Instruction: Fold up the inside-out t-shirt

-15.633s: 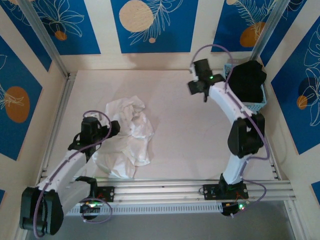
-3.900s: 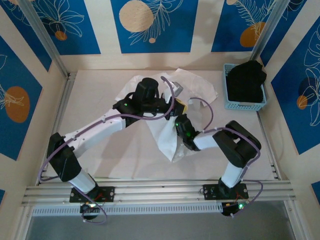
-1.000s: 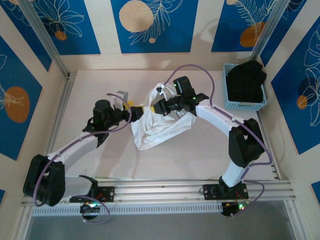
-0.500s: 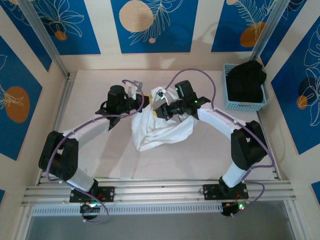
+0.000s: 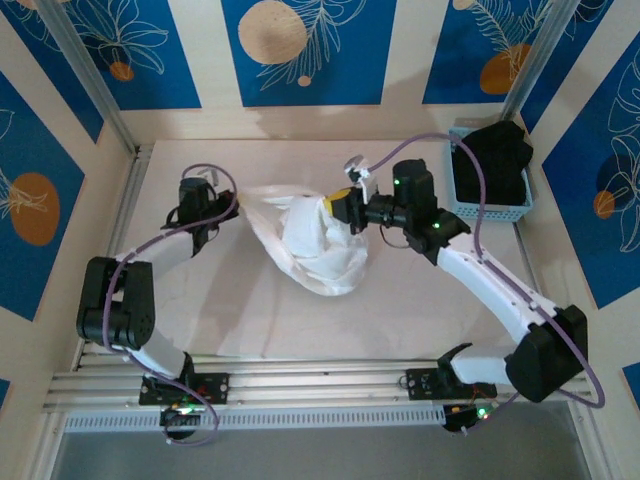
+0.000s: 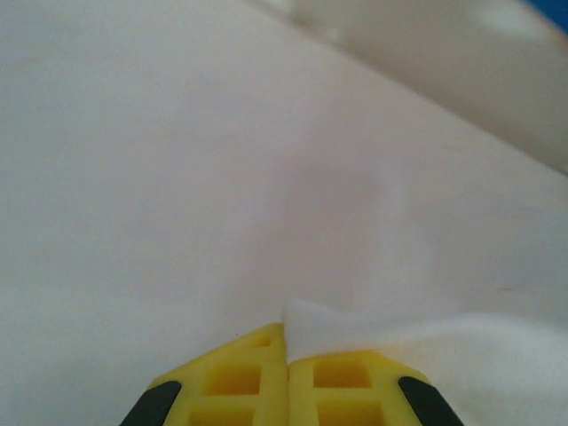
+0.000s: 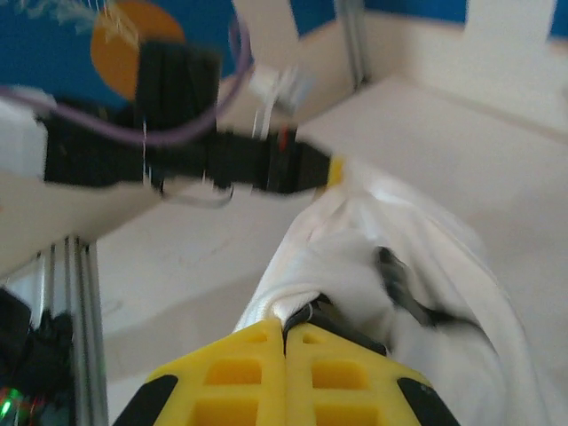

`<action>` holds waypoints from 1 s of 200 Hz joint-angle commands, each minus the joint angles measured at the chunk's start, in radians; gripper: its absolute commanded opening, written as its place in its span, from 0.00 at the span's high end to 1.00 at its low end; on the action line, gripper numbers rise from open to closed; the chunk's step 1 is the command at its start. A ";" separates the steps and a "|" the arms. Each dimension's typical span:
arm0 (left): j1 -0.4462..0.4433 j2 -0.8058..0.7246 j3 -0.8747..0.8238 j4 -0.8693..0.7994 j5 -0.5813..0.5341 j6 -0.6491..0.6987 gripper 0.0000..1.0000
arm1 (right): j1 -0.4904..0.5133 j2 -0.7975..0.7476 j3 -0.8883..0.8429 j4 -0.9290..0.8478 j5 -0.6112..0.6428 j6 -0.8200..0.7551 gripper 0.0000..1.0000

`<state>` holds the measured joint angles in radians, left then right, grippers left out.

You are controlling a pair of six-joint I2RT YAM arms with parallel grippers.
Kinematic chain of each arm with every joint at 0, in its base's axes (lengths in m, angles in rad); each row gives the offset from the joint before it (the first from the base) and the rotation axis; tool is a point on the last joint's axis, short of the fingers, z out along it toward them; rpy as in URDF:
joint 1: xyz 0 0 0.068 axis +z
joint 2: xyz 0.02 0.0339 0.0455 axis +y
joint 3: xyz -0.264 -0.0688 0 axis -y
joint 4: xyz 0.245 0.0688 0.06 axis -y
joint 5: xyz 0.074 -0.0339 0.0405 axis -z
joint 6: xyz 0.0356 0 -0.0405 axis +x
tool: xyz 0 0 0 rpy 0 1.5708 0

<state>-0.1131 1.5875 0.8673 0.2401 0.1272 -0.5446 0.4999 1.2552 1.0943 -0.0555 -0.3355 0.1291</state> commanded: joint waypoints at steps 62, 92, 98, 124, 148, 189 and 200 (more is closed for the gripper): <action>0.093 -0.026 -0.107 -0.029 -0.090 0.023 0.64 | -0.024 0.010 0.051 0.087 0.030 0.137 1.00; 0.020 -0.216 -0.196 -0.008 -0.039 0.013 0.36 | 0.002 0.072 0.064 0.041 0.037 0.129 1.00; -0.008 -0.261 -0.210 -0.007 -0.032 0.023 0.33 | 0.004 0.082 0.067 0.033 0.039 0.129 1.00; -0.160 -0.429 -0.238 -0.031 -0.053 0.050 0.24 | 0.015 0.125 0.085 0.005 0.052 0.130 1.00; -0.262 -0.488 -0.256 0.025 0.029 0.073 0.21 | 0.021 0.151 0.110 -0.022 0.057 0.125 1.00; -0.337 -0.294 -0.177 0.091 0.220 0.119 0.22 | 0.022 0.156 0.138 -0.040 0.039 0.122 1.00; -0.350 -0.233 -0.147 0.128 0.272 0.109 0.24 | 0.022 0.149 0.145 -0.049 0.037 0.122 1.00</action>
<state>-0.4347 1.2430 0.6617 0.3050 0.2455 -0.4610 0.5152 1.4189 1.1896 -0.1001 -0.2798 0.2516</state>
